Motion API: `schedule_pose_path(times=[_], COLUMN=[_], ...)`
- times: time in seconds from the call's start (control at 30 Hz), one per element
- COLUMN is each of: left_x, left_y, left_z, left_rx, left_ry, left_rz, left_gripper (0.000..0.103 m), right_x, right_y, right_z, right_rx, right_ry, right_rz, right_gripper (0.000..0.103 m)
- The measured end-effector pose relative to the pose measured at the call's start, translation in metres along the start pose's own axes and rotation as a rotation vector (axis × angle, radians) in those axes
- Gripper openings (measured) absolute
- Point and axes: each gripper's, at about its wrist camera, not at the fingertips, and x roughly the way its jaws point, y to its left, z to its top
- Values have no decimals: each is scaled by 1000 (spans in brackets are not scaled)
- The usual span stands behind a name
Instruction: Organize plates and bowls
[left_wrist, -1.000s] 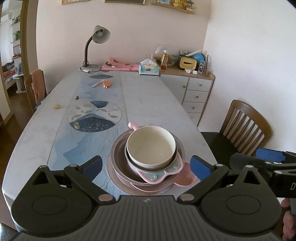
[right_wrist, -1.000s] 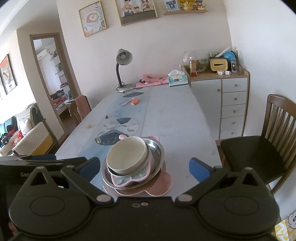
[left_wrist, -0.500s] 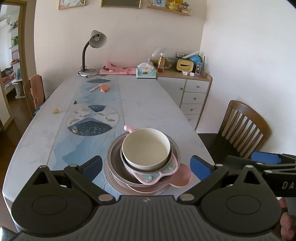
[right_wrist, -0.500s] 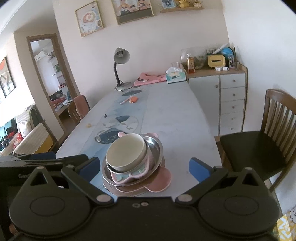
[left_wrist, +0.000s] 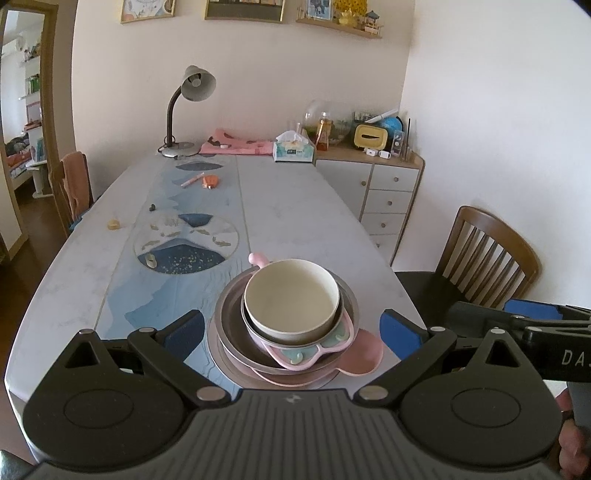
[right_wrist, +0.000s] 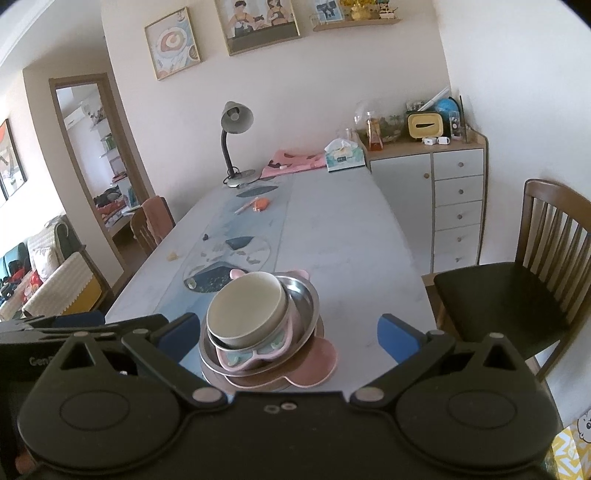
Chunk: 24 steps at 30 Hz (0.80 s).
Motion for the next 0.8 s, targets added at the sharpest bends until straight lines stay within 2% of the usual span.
schedule_pose_path(times=[0.3,0.8], left_x=[-6,-6], left_y=[2,4], left_z=[1,-2], left_rx=[-6,-30], left_ry=[-24,-4], left_rz=[5,-1], left_gripper=[102,102], right_x=[-1,0], right_y=[-3,2], right_z=[0,-1], right_rx=[18,-12], right_ry=[-13,-9], right_rz=[-49,-29], right_gripper=[103,103])
